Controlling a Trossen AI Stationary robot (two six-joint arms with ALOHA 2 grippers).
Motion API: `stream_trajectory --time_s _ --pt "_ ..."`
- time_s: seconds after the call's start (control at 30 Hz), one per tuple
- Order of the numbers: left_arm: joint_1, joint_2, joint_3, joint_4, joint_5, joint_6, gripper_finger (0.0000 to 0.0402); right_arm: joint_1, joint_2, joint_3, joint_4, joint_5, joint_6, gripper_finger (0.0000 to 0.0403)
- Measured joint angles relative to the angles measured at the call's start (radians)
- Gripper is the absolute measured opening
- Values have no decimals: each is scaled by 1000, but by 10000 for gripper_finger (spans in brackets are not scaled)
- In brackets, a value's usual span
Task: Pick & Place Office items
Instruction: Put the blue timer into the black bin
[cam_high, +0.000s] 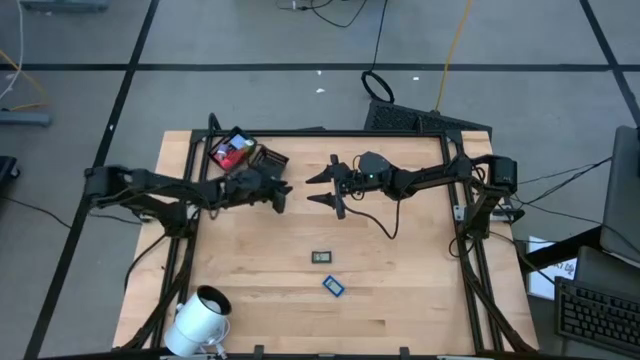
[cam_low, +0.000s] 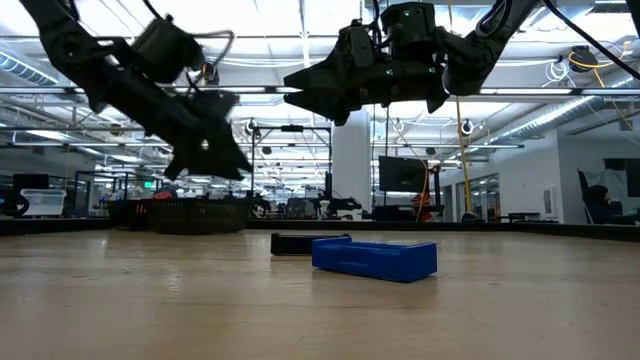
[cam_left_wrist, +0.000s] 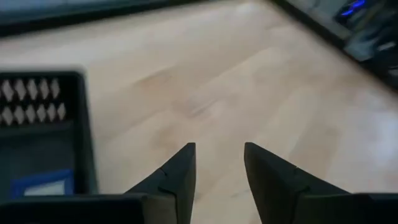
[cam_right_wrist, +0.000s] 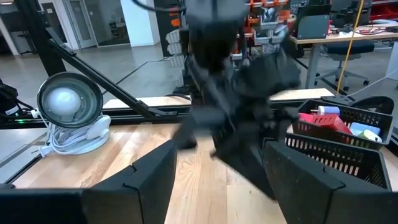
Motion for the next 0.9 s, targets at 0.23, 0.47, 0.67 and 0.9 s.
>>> stream_trajectory --time_s 0.23,0.47,0.67,0.9 --pt "-9 184 47 37 -40 1 108 0 0 0 0 0 1 230" --pt "-7 221 58 -5 -212 6 76 0 0 0 0 0 4 227" --pt "7 213 58 -98 -269 -25 41 0 0 0 0 0 4 227" --pt "11 205 58 -103 -240 -12 3 0 0 0 0 -3 2 225"
